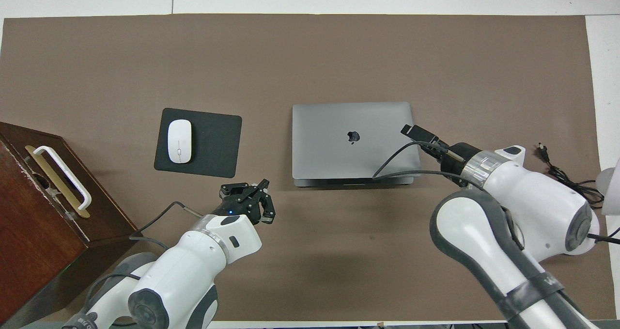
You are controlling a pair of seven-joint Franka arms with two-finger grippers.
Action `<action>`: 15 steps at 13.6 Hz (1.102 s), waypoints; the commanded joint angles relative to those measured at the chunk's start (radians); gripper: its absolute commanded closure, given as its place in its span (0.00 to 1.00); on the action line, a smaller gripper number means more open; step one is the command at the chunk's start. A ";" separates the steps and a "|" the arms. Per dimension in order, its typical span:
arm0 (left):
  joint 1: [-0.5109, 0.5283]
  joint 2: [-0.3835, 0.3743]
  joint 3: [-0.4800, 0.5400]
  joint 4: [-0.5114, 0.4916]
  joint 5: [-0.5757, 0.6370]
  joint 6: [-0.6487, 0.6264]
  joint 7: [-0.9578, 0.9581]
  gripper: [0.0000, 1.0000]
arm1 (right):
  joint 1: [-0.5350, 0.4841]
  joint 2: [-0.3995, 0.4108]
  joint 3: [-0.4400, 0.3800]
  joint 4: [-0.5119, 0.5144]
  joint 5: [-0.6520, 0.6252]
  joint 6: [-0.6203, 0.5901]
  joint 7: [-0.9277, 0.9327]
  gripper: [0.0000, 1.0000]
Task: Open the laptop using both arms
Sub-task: 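Move the left gripper and the right gripper toward the laptop's near edge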
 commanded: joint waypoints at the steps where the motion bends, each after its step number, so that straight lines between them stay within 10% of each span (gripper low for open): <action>1: -0.036 0.058 0.013 -0.004 -0.018 0.097 0.006 1.00 | 0.113 0.032 0.001 -0.049 0.043 0.175 -0.062 0.00; 15: -0.072 0.304 0.007 0.096 -0.016 0.248 -0.009 1.00 | 0.215 -0.071 0.001 -0.244 0.046 0.360 -0.338 0.00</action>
